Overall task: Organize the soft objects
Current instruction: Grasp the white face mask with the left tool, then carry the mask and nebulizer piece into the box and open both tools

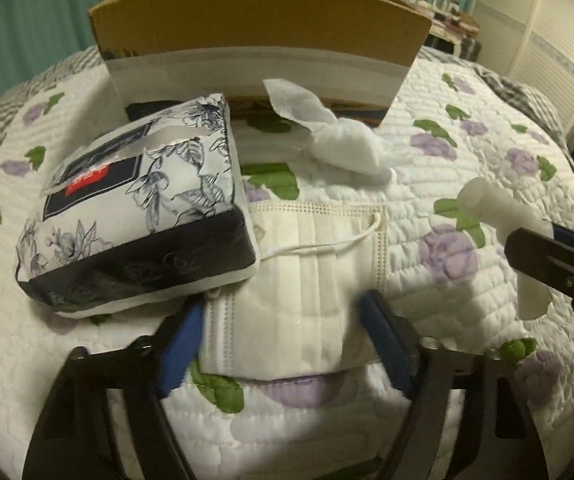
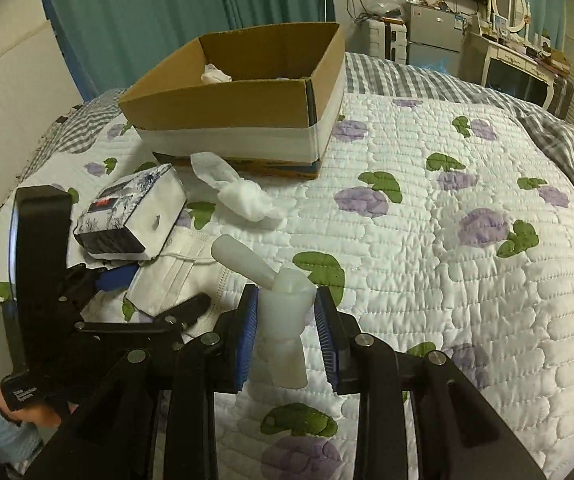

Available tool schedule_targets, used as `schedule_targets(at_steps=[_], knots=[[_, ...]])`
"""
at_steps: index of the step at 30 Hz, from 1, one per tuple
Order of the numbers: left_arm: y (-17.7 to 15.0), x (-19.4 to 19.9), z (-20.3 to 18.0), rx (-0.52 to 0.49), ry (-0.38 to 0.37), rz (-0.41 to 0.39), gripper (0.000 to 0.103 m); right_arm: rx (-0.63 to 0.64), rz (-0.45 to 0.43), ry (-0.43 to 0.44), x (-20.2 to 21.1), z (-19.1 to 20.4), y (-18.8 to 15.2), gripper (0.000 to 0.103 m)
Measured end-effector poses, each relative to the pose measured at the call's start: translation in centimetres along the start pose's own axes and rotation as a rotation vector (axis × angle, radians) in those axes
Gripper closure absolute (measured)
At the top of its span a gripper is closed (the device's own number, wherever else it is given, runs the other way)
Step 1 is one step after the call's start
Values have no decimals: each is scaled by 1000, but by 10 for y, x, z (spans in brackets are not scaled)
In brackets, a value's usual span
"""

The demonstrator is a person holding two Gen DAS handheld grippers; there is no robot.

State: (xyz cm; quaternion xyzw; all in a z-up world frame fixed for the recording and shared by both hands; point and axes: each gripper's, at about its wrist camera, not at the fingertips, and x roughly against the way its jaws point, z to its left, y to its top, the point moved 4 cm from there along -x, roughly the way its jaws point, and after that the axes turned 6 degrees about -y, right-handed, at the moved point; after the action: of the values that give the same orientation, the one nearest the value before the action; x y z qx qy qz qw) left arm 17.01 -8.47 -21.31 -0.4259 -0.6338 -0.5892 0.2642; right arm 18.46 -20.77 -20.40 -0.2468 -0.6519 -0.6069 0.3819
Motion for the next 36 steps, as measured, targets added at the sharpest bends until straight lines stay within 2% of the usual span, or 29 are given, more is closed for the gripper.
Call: schedule_targets(at_steps=[3,4,5,6,7,12,19,23,31,36], knots=[[-2,6,2,-16,-5,-4,62,8,-6,-7,2,2,0,75],[-3,8,2,-18,-18,-4,73,9,-10,-8,3,3,0,75],[-4,10,2,-24,-19,-6,77,11,-15,-8,5,3,0,75],[-6,12,2,-33,-22,-6,90,14,-24,-8,7,4,0,75],[-7,14,1,-40,-24,-5,93,15,-30,-9,9,5,0,75],[-12,28,-8,-73,-60,-9,94,22,-55,-16,24,12,-1,75],[-5,75,-17,-107,-78,-99,94,39,-84,-22,47,22,-1,75],[6,107,-17,-134,-55,-164,94,60,-129,-38,69,29,7,75],[43,157,-16,-179,-16,-286,94,114,-243,-61,113,46,51,75],[80,175,-12,-196,-4,-348,93,147,-321,-68,132,57,94,75]])
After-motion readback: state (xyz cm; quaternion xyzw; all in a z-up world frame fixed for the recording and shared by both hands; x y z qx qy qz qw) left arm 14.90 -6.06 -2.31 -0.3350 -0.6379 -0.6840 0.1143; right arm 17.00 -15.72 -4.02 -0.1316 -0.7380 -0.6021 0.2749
